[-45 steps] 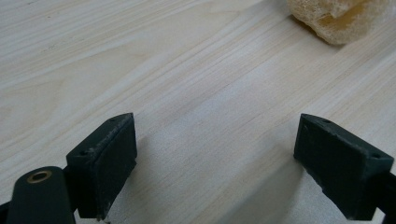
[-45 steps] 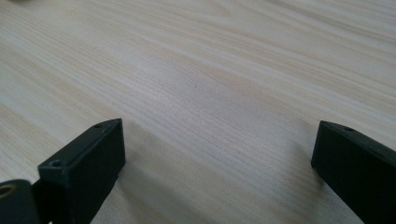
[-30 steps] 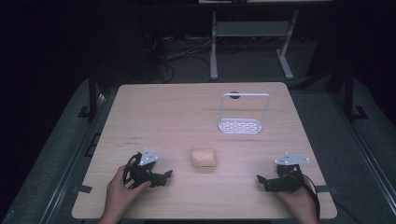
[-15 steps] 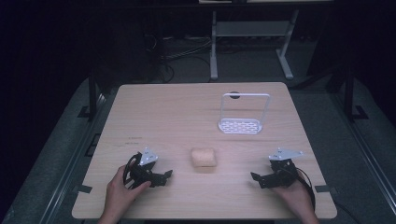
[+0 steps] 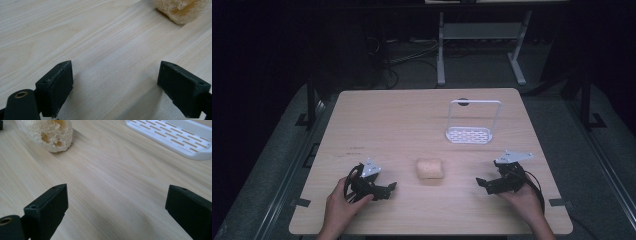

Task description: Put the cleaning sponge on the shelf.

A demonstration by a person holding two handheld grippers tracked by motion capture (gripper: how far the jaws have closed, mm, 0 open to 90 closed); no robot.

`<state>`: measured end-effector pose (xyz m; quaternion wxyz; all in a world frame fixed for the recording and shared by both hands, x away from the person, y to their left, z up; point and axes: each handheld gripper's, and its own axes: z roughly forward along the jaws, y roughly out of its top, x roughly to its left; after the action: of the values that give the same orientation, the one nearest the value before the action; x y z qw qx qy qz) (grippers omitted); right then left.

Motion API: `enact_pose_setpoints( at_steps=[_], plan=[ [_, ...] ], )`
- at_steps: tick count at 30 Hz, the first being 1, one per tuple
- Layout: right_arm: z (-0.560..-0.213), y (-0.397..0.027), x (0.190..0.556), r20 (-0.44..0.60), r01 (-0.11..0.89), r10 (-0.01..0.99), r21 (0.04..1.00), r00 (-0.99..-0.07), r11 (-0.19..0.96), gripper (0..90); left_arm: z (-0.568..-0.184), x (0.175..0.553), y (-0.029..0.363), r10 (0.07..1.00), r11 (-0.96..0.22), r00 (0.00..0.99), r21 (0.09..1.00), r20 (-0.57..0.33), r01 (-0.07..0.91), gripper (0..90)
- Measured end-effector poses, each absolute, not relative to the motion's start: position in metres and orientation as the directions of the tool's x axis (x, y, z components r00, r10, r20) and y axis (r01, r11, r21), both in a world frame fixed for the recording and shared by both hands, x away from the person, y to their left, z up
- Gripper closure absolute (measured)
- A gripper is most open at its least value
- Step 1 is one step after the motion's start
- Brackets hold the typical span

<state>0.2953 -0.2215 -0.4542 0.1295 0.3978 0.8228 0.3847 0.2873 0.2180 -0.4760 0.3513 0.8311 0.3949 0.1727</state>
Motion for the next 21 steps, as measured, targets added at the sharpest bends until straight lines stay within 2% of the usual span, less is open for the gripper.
enact_pose_setpoints(
  at_steps=[21],
  plan=[
    [-0.443,-0.210,0.316,0.080,0.509,0.716,0.758,-0.693,0.408,4.7,-0.476,0.287,0.218,0.778,-0.441,0.628,0.720,0.009,0.535,12.5]
  ],
)
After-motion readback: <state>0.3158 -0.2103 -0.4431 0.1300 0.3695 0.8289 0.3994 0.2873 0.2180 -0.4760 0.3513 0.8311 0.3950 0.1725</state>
